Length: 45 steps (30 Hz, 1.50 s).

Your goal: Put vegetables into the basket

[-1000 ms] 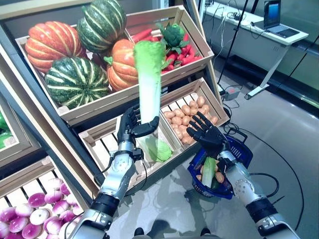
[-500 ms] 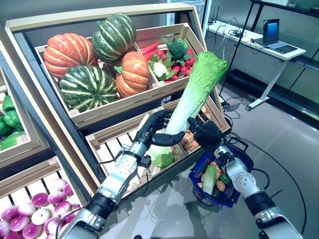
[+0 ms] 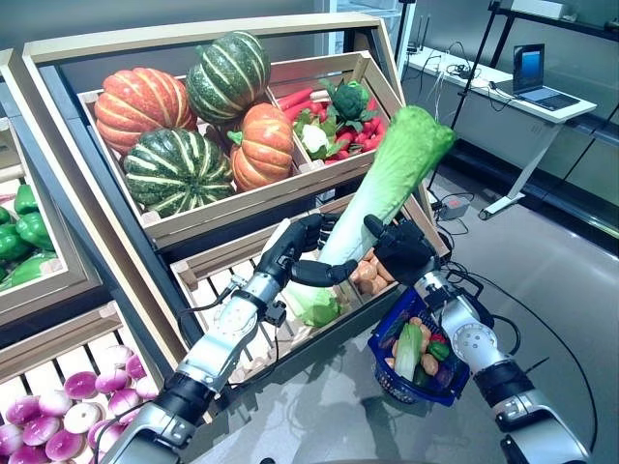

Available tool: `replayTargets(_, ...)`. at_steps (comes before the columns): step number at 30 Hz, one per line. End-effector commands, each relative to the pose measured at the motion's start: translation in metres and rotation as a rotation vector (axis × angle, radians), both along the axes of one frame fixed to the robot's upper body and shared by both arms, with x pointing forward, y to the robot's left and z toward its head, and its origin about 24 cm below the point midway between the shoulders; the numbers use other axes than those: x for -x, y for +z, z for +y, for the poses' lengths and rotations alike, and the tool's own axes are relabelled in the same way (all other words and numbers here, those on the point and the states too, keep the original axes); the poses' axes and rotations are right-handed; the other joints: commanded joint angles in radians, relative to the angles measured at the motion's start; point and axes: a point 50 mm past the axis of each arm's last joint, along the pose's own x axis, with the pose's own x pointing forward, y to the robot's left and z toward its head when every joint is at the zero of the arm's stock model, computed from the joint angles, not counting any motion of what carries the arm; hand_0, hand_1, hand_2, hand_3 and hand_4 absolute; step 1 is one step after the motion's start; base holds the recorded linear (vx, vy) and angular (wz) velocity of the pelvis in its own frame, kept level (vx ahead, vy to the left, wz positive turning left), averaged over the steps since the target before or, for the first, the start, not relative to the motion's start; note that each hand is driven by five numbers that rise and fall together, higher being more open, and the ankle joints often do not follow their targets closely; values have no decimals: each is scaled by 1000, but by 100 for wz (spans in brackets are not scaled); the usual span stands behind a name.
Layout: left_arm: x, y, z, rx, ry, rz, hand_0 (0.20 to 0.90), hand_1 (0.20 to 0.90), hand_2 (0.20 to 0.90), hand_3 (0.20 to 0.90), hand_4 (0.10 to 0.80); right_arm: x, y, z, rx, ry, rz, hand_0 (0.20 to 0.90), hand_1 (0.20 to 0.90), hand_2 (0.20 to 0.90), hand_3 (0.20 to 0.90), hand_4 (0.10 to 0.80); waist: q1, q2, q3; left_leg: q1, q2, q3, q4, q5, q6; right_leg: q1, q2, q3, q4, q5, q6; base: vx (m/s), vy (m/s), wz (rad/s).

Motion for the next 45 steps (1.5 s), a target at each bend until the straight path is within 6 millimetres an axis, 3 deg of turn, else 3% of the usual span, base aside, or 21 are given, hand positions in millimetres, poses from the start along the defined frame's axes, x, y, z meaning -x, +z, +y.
replayTargets(1, -14, 56, -22, 0, -130, -263, 300, 300, 300, 300, 400, -25, 95, -14, -128, -56, -388, 900, 900, 900, 900, 800, 21, 5, -70, -1, -44, -21, 1, -103, 38, 20, 17, 9, 10, -46, -47, 0, 0, 0)
replayTargets(15, -8, 43, -32, -95, -223, -250, 300, 300, 300, 300, 400, -36, 130, -30, -101, -132, -472, 900, 900, 900, 900, 800, 23, -1, -75, -8, -45, -23, 1, -102, 38, 13, 18, 21, 9, -44, -44, 0, 0, 0)
replayTargets(16, -7, 43, -32, -96, -224, -249, 300, 300, 300, 300, 400, -36, 130, -31, -101, -139, -471, 858, 858, 858, 858, 772, 24, -1, -75, -8, -45, -23, 1, -102, 38, 13, 17, 21, 8, -44, -44, 0, 0, 0)
replayTargets(17, -7, 42, -32, -100, -224, -250, 300, 300, 300, 300, 400, -37, 130, -33, -109, -150, -472, 672, 672, 672, 672, 648, 24, 0, -76, -8, -45, -24, 1, -102, 38, 14, 17, 21, 8, -44, -44, 0, 0, 0)
replayTargets(18, -7, 41, -32, -102, -224, -246, 300, 300, 300, 300, 400, -37, 130, -36, -129, -161, -473, 300, 300, 300, 300, 400, 26, 1, -77, -9, -45, -26, 1, -102, 38, 14, 17, 21, 8, -44, -43, 0, 0, 0)
replayTargets(38, -12, 31, -23, -97, -146, -196, 300, 300, 300, 300, 400, -37, 128, -40, -152, -190, -468, 300, 300, 300, 300, 400, 24, -1, -76, -15, -39, -27, 1, -99, 34, 10, 18, 25, 5, -40, -43, 0, 0, 0)
replayTargets(39, -13, 29, -21, -100, -132, -185, 371, 371, 371, 371, 447, -37, 126, -40, -151, -193, -464, 300, 300, 300, 300, 400, 23, -1, -75, -15, -38, -25, 1, -98, 33, 9, 18, 26, 4, -40, -44, 0, 0, 0)
replayTargets(40, -13, 28, -20, -100, -125, -178, 599, 599, 599, 599, 599, -37, 126, -41, -150, -194, -463, 300, 300, 300, 300, 400, 22, -1, -75, -16, -38, -24, 1, -98, 33, 9, 19, 26, 4, -40, -44, 0, 0, 0)
replayTargets(41, -13, 25, -18, -102, -115, -161, 900, 900, 900, 900, 800, -37, 125, -42, -151, -198, -459, 300, 300, 300, 300, 400, 21, -1, -74, -16, -37, -22, 1, -97, 32, 7, 19, 27, 3, -39, -43, 0, 0, 0)
replayTargets(45, -15, 21, -13, -112, -71, -141, 900, 900, 900, 900, 800, -36, 122, -46, -143, -215, -447, 300, 300, 300, 300, 400, 19, -1, -73, -17, -34, -18, 1, -95, 31, 4, 21, 30, 3, -36, -43, 0, 0, 0)
